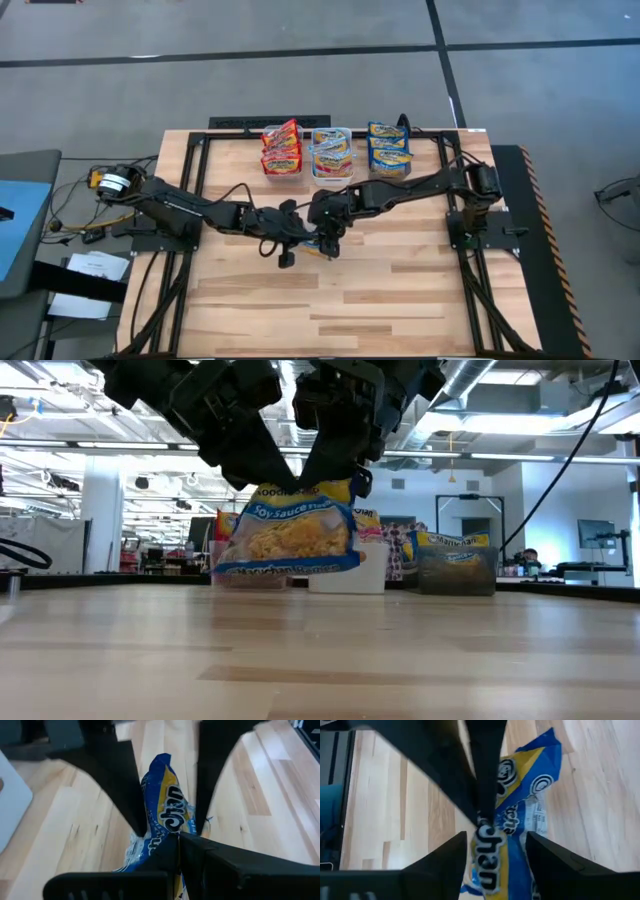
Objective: Sort Maruchan noodles
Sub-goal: Put the blue noodle pack into the black bin
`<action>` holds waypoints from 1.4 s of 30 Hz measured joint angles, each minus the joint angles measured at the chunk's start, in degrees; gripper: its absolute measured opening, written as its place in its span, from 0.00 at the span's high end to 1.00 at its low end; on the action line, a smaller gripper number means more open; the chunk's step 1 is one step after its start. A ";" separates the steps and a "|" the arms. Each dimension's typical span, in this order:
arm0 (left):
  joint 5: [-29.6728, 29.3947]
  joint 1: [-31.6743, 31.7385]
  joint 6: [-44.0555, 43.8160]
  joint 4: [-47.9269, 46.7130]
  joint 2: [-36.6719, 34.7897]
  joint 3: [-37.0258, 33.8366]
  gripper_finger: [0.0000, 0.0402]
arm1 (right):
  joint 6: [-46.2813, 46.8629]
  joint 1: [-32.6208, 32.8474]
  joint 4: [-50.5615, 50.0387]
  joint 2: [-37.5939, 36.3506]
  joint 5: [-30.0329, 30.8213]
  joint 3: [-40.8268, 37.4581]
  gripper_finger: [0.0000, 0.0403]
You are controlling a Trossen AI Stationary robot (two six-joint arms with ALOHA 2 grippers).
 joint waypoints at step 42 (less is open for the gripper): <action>-3.25 0.14 -1.12 -1.04 -14.35 0.13 1.00 | -9.99 -0.81 -18.13 -3.62 8.40 0.05 0.99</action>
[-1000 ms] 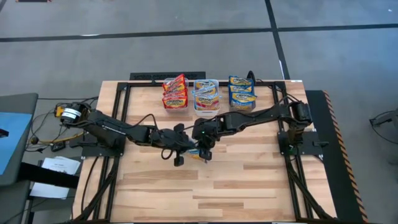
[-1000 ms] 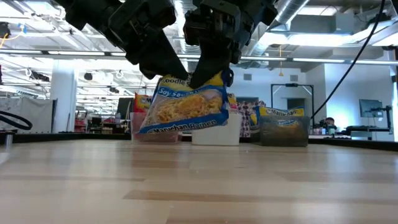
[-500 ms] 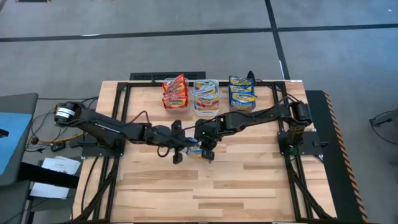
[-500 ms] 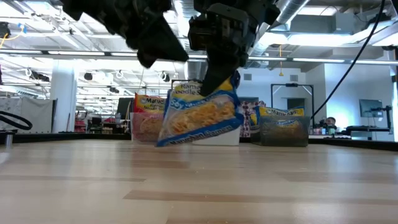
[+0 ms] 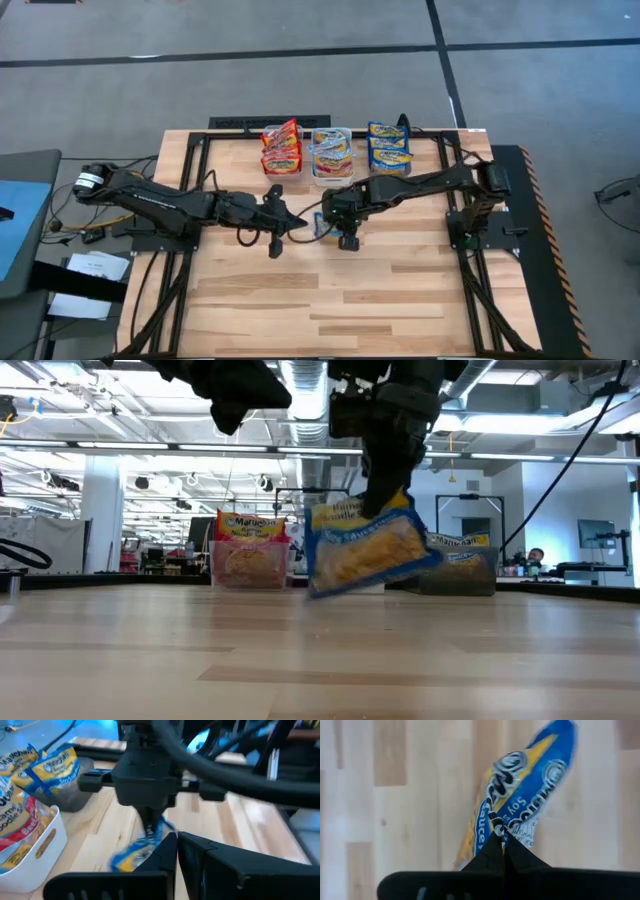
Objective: Sort Maruchan noodles
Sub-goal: Put the blue noodle pack into the black bin
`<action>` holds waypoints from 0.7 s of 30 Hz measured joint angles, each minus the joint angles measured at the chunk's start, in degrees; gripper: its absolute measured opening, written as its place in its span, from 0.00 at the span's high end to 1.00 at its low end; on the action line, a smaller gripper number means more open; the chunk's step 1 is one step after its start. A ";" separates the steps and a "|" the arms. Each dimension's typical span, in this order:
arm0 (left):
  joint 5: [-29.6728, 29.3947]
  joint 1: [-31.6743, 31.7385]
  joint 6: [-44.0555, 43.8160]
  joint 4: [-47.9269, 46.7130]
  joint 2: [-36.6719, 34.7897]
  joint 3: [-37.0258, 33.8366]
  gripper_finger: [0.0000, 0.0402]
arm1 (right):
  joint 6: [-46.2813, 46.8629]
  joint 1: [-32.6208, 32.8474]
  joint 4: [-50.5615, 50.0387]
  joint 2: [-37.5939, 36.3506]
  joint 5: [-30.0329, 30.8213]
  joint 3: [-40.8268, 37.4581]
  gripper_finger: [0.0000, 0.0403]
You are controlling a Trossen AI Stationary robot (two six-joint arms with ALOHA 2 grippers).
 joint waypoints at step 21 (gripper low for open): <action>0.11 0.02 -1.74 1.14 -0.05 0.00 1.00 | -9.98 -8.83 -6.63 -25.55 17.12 -13.63 0.99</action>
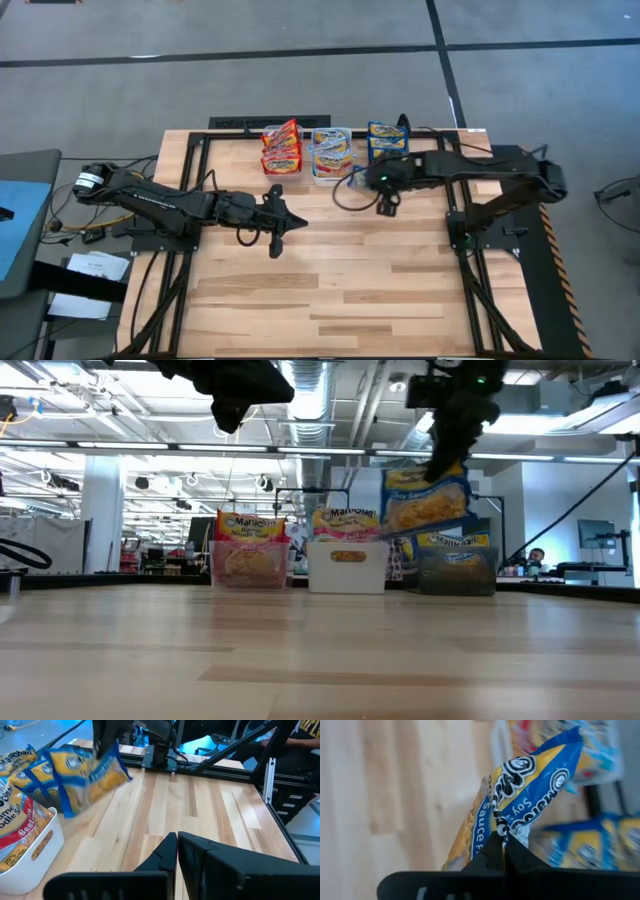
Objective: Sort Maruchan noodles
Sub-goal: Put the blue noodle pack into the black bin
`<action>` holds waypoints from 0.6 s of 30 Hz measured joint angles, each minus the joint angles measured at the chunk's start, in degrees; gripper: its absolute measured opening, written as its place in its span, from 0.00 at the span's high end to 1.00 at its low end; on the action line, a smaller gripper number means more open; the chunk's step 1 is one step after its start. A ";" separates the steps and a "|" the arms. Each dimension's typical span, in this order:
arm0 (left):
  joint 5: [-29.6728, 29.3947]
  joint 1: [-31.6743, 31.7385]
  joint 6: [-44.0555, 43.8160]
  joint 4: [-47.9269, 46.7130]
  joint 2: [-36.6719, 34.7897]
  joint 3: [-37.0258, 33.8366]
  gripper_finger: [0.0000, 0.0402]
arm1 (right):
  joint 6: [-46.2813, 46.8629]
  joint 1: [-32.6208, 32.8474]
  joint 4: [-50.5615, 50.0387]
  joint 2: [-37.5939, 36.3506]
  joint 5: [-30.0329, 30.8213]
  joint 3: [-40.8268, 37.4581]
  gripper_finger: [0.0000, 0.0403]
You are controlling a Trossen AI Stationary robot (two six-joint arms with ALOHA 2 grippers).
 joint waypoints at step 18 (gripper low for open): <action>-0.46 -0.01 -0.02 -0.48 0.00 -0.02 1.00 | -30.65 -12.81 -0.10 -12.50 8.96 -5.65 0.99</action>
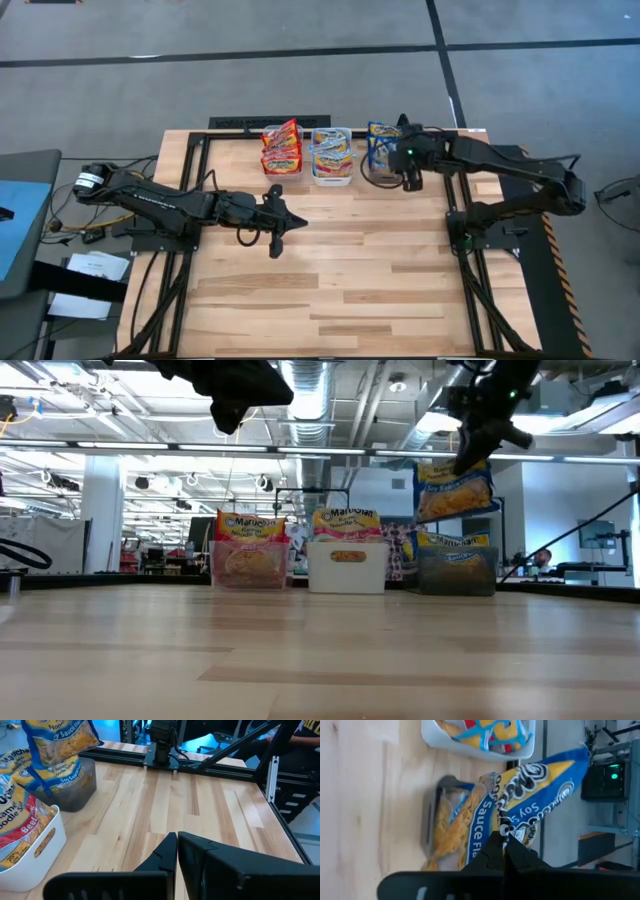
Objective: Sort Maruchan noodles
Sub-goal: Put the blue noodle pack into the black bin
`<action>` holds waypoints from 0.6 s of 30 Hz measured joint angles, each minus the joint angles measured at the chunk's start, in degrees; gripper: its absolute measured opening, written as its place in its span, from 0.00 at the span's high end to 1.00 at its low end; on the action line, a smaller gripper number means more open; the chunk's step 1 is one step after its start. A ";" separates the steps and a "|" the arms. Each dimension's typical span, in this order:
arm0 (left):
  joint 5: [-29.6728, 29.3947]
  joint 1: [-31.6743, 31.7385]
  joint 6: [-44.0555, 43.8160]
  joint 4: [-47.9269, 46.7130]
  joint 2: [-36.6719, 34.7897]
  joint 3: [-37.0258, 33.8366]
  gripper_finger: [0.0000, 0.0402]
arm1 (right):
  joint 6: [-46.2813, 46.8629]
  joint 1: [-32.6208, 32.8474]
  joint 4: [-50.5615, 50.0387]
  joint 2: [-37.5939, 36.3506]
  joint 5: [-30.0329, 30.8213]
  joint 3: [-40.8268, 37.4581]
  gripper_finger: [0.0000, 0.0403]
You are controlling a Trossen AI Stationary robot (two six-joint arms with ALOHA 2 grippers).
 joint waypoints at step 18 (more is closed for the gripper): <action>-4.34 0.01 -0.45 -0.50 0.02 -0.02 1.00 | -13.66 -7.07 -0.83 7.61 -9.36 0.01 0.99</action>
